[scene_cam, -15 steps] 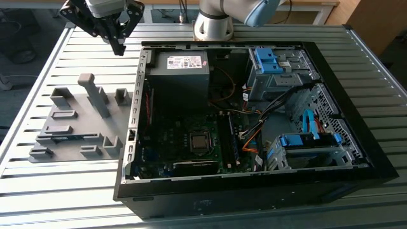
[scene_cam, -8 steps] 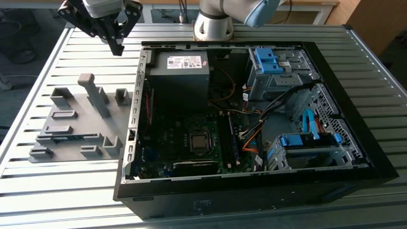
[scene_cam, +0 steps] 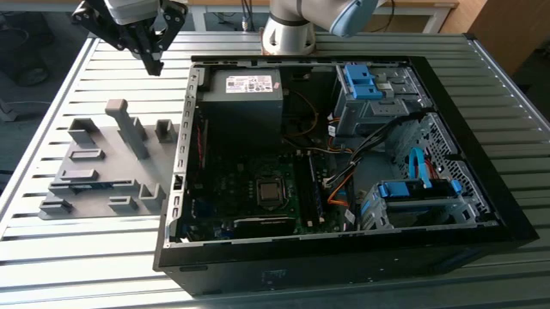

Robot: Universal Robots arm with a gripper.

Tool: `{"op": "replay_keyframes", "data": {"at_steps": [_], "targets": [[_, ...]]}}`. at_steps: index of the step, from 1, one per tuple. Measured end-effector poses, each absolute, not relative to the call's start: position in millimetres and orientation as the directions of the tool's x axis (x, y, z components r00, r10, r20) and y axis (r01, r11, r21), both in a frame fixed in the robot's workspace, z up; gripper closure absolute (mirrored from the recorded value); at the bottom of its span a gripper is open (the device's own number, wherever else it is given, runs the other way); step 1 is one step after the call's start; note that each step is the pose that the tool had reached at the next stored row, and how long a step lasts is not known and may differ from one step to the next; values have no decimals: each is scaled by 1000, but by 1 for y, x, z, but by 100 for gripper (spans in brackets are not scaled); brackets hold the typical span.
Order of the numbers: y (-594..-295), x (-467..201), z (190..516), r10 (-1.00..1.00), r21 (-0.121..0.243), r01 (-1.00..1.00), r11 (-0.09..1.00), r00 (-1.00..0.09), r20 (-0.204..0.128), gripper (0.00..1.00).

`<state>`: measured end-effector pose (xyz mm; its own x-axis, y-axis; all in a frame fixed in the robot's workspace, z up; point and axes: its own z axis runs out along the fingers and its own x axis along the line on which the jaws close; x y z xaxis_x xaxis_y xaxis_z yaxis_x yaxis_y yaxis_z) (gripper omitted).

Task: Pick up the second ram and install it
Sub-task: 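Reach for the second ram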

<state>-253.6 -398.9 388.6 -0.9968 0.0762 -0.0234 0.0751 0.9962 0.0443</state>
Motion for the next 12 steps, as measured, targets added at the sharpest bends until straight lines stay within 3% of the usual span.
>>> {"op": "replay_keyframes", "data": {"at_steps": [12], "targets": [[-399,-261,388,76,44,75,996,-997,-23,89]]}}
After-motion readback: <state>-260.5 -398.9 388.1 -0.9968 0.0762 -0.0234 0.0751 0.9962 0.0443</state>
